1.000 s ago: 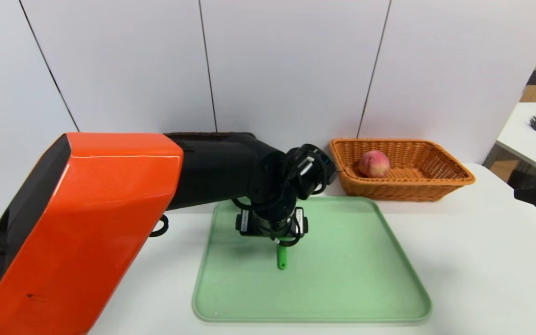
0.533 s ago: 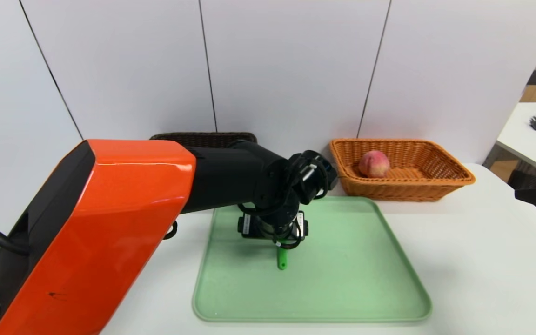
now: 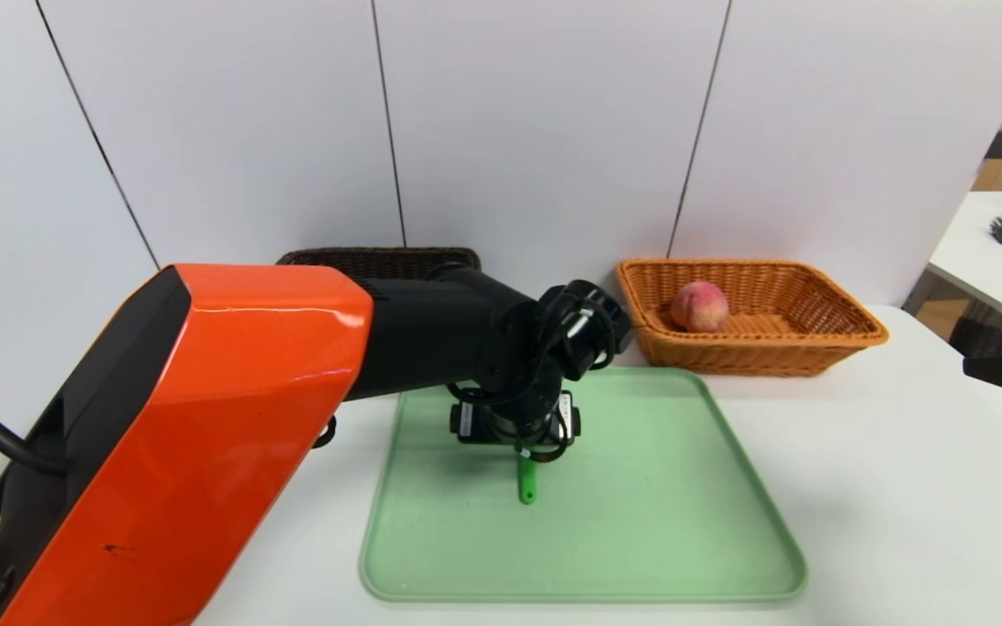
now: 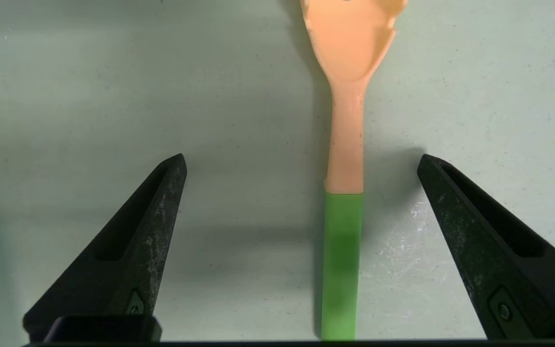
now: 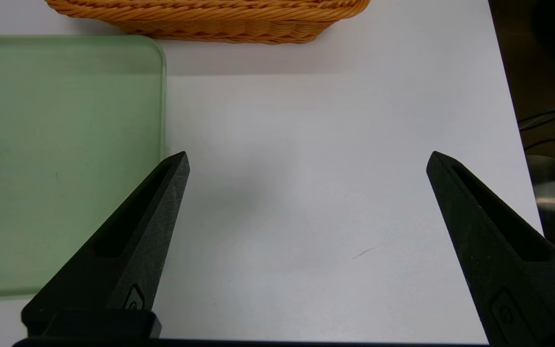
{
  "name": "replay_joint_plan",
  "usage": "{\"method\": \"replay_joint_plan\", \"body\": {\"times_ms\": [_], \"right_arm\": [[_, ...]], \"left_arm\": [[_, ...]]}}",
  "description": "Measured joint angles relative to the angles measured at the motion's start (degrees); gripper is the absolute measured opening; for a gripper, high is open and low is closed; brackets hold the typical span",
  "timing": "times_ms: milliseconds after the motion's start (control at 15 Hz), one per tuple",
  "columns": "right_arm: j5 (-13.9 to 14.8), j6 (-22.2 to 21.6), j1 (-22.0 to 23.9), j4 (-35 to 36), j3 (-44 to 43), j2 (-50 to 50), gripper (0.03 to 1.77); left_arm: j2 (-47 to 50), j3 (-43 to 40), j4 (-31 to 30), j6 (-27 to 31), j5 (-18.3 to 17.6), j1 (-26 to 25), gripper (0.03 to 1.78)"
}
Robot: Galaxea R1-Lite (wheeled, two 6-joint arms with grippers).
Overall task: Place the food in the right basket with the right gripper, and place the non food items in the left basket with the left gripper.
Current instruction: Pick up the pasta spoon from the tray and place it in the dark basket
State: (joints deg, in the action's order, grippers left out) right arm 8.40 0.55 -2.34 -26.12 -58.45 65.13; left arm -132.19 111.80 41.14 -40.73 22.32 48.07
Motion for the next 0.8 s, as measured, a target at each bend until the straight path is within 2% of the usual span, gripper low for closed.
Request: {"method": "replay_joint_plan", "body": {"times_ms": [267, 800], "right_arm": [[-0.06, 0.11, -0.05, 0.00, -0.04, 0.00, 1.70], [-0.02, 0.30, -0.09, 0.00, -0.17, 0.00, 1.70]], "left_arm": [[0.09, -0.02, 0.06, -1.68, -0.17, 0.02, 1.69], [0.46, -0.02, 0.06, -1.49, -0.09, 0.09, 1.69]]}}
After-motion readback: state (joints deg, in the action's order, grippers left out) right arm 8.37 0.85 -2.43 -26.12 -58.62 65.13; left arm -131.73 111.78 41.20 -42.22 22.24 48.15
